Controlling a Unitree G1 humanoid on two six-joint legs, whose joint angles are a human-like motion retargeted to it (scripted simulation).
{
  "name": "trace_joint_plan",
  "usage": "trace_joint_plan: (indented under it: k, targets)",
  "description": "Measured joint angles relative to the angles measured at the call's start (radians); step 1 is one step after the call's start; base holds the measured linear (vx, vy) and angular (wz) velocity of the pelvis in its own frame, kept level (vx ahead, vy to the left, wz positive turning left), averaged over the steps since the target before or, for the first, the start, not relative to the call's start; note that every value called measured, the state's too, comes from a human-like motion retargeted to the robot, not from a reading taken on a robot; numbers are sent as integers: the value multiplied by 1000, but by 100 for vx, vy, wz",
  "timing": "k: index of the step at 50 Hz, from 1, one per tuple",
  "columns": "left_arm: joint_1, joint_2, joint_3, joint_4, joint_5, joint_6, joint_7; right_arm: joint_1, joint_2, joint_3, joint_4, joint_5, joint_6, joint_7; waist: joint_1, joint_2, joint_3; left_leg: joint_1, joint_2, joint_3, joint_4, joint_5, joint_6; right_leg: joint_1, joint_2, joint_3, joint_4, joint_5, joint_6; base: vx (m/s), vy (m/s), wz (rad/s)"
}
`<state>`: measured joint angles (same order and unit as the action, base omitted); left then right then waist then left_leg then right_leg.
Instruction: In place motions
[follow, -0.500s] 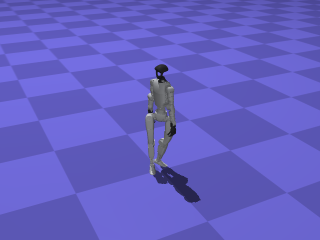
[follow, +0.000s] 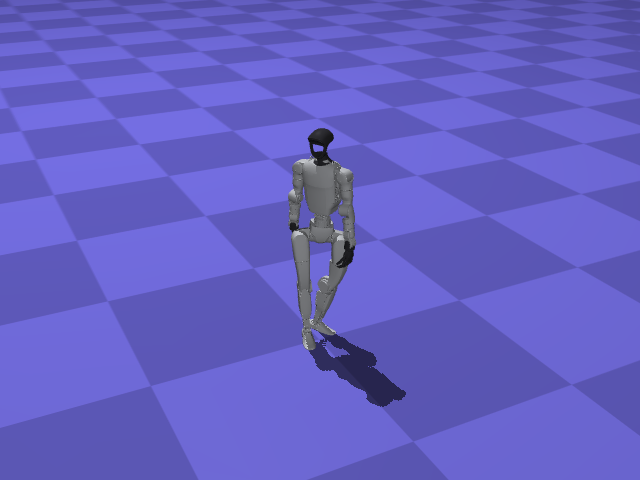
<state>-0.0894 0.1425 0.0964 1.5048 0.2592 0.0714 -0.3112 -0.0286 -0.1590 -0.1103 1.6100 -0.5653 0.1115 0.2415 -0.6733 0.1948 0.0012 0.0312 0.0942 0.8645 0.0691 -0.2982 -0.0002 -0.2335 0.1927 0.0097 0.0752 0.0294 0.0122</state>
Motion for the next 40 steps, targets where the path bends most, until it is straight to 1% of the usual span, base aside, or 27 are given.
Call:
trace_joint_plan:
  k: [5, 11, 15, 20, 25, 33, 36, 40]
  targets:
    - [10, 19, 41, 68, -21, 31, 9, 6, -47, -45, -39, 65, -12, 0, 126, -19, -28, -24, -22, -167, 11, 27, 32, 49, -36, -80, -4, -23, -31, 18, -4, 167]
    - [22, 60, 82, 55, -71, 33, 28, 34, -88, -83, -48, 74, -11, -6, 293, -64, -59, -41, -83, -370, 1, 80, 70, 119, -87, -192, -15, -60, -61, 20, -2, 176]
    - [22, 85, 97, 47, -95, 30, 53, 49, -90, -80, -57, 61, -21, -11, 387, -104, -61, -46, -132, -498, -7, 119, 90, 171, -126, -285, -25, -83, -62, 15, 1, 170]
    - [37, 77, 122, 78, -119, 34, 75, 52, -73, -71, -92, 35, -28, 7, 500, -125, -70, -53, -182, -621, -21, 160, 107, 218, -161, -400, -39, -103, -60, 16, 9, 133]
    - [98, 43, 174, 114, -140, 31, 64, 20, -30, -27, -146, 14, -45, 33, 548, -116, -78, -63, -199, -683, -30, 185, 107, 236, -174, -474, -37, -120, -69, 9, 11, 87]
    - [195, -27, 230, 194, -155, 26, 42, -14, 67, 71, -245, 26, -109, 166, 594, -107, -80, -71, -186, -741, -32, 200, 100, 221, -176, -475, 25, -162, -92, 4, 0, 38]
    - [219, -49, 230, 195, -159, 38, 41, -11, 83, 124, -264, 0, -138, 184, 608, -121, -74, -63, -190, -754, -32, 202, 101, 226, -180, -474, 32, -166, -95, 3, -6, 17]
    - [223, -67, 222, 195, -153, 39, 42, -2, 84, 183, -252, -96, -160, 161, 624, -152, -71, -52, -208, -769, -31, 202, 104, 248, -188, -491, 12, -162, -97, 3, -4, 14]
